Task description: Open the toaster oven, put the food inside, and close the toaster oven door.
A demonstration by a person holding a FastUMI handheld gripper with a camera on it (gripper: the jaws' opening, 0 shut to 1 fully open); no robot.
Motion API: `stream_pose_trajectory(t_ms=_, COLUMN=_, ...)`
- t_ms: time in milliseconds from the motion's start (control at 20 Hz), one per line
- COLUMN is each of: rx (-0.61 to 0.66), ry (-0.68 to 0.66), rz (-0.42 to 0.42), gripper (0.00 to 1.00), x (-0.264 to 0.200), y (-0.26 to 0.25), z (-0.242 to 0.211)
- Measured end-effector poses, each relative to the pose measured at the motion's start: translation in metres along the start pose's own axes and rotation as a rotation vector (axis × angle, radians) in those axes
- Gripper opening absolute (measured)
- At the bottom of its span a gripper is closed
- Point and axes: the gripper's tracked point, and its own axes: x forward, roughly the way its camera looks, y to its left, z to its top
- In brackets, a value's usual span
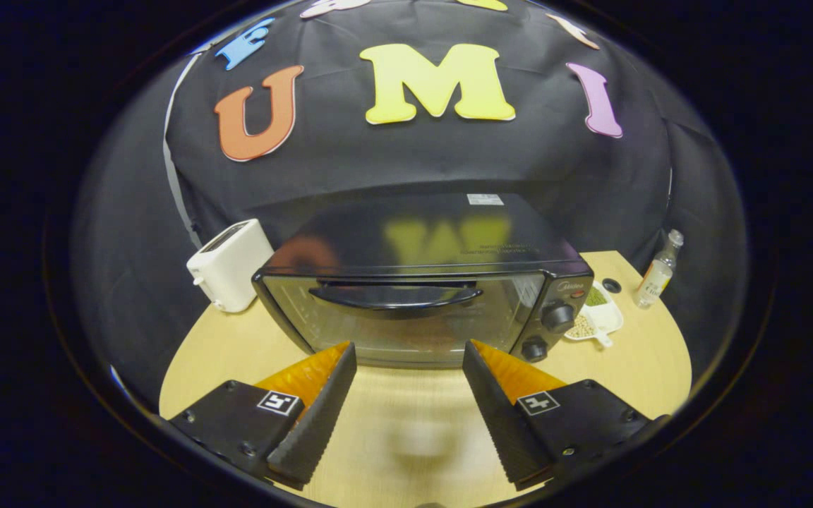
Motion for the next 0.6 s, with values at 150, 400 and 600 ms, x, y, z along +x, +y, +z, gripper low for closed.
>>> stream_pose_trajectory(t_ms=150, rx=0.011, ry=-0.001, rz=0.011, gripper=0.97, x=-0.004, y=-0.005, z=-0.001)
stream_pose_trajectory(t_ms=400, rx=0.007, ry=-0.026, rz=0.010, gripper=0.97, x=-0.026, y=-0.035, z=0.003)
stream_pose_trajectory(t_ms=600, rx=-0.021, ry=-0.091, rz=-0.040, gripper=0.97, x=-0.083, y=-0.083, z=0.011)
